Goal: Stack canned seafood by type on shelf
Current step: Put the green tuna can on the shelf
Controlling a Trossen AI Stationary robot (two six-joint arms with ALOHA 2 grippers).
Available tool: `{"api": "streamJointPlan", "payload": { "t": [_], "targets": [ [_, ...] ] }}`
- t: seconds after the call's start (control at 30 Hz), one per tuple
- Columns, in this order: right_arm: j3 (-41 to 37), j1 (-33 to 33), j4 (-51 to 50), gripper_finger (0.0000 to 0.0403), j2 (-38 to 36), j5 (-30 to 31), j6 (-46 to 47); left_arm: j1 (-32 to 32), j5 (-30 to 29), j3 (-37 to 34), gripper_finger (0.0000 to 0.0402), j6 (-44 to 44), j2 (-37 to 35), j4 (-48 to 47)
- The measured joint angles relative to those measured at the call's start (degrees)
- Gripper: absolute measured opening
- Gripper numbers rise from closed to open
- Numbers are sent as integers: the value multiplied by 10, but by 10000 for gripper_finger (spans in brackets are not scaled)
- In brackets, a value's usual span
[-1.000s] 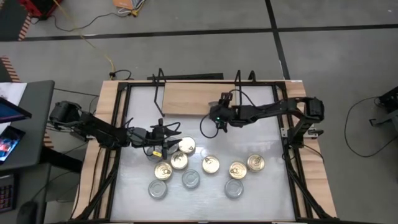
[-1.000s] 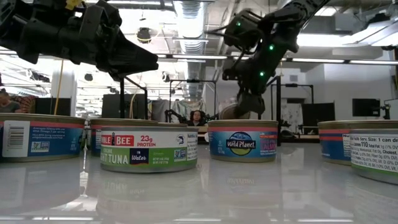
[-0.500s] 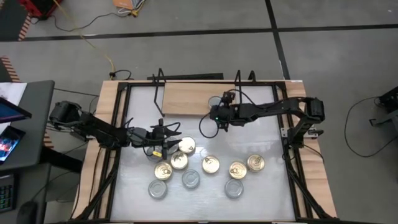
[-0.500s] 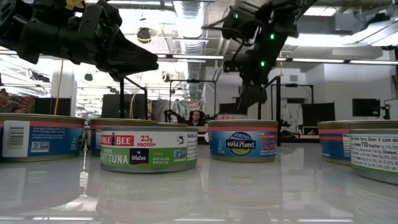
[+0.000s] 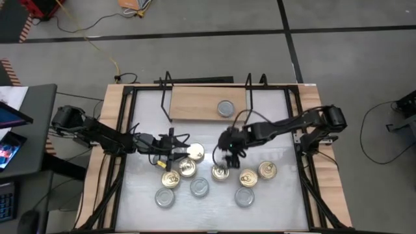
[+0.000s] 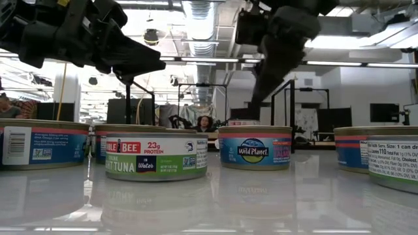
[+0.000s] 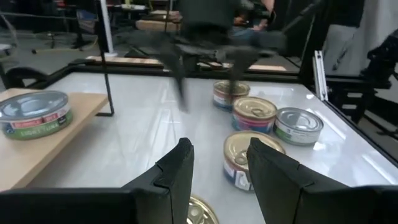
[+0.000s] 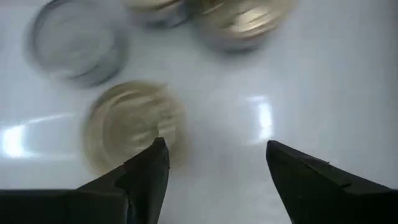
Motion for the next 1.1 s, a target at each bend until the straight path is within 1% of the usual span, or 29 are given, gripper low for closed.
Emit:
{"api": "streamJointPlan", "payload": {
  "t": [0.13, 0.33, 0.43, 0.53, 0.63, 0.8, 0.83, 0.9, 1.0, 1.1],
  "targets": [
    [-1, 23, 12, 280, 38, -39, 39, 0, -24, 0, 141, -7, 0, 1],
    [1, 29, 11, 268, 71, -51, 73, 0, -38, 0, 141, 0, 0, 5],
    [1, 20, 5, 244, 81, -58, 76, 0, -40, 0, 141, 5, 0, 5],
    [1, 11, 6, 199, 88, -76, 77, 0, -38, 0, 141, 6, 0, 5],
    [1, 2, 0, 139, 89, -89, 76, 0, -26, 0, 141, 6, 0, 5],
    [1, -14, -6, 35, 84, -87, 78, 0, -19, 0, 141, 6, 0, 5],
    [1, -18, -10, 21, 84, -88, 78, 0, -19, 0, 141, 6, 0, 5],
    [2, -26, -23, 14, 84, -86, 88, 0, -18, 0, 141, 5, 0, 5],
    [-4, -38, -46, 24, 84, -76, 105, 0, -18, 0, 141, 5, 0, 5],
    [-12, -49, -71, 22, 88, -44, 115, 0, -18, 0, 141, 5, 0, 5]
  ]
}}
